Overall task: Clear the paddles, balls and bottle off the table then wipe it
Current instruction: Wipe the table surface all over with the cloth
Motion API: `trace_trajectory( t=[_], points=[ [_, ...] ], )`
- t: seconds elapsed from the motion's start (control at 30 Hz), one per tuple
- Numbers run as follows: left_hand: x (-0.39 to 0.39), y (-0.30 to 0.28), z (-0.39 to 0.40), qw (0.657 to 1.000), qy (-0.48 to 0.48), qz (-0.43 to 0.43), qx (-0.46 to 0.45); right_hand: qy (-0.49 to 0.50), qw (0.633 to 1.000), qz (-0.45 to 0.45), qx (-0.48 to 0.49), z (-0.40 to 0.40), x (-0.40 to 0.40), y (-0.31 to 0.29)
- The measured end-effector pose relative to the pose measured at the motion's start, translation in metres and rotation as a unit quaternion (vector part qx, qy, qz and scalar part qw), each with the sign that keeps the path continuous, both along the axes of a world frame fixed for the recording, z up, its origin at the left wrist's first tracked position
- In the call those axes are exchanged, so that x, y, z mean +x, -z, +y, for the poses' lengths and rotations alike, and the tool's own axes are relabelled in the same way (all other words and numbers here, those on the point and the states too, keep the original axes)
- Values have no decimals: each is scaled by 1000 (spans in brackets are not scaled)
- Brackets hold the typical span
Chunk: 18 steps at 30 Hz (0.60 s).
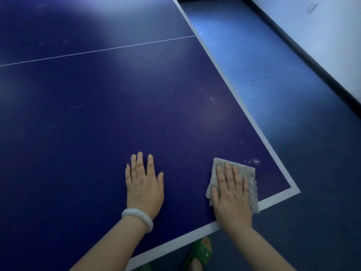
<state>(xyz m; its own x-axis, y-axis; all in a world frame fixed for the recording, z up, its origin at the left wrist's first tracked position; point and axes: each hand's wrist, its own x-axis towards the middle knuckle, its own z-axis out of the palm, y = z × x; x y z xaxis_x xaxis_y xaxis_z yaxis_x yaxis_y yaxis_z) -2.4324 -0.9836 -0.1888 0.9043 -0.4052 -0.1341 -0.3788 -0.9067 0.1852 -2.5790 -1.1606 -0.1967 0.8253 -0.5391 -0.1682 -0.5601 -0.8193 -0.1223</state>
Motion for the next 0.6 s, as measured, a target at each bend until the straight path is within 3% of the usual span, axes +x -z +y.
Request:
trace_trajectory(
  t=[0.2,0.43,0.6],
  points=[
    [4,13,-73,991,-125,40,14,-112,994,-13,7,-25,-21,-2],
    [-3,23,-79,987,-149,-3,56,-223,975,8,-13,-98,-44,3],
    [-3,20,-82,986,-149,-1,69,-93,993,59,-43,-157,34,-3]
  ],
)
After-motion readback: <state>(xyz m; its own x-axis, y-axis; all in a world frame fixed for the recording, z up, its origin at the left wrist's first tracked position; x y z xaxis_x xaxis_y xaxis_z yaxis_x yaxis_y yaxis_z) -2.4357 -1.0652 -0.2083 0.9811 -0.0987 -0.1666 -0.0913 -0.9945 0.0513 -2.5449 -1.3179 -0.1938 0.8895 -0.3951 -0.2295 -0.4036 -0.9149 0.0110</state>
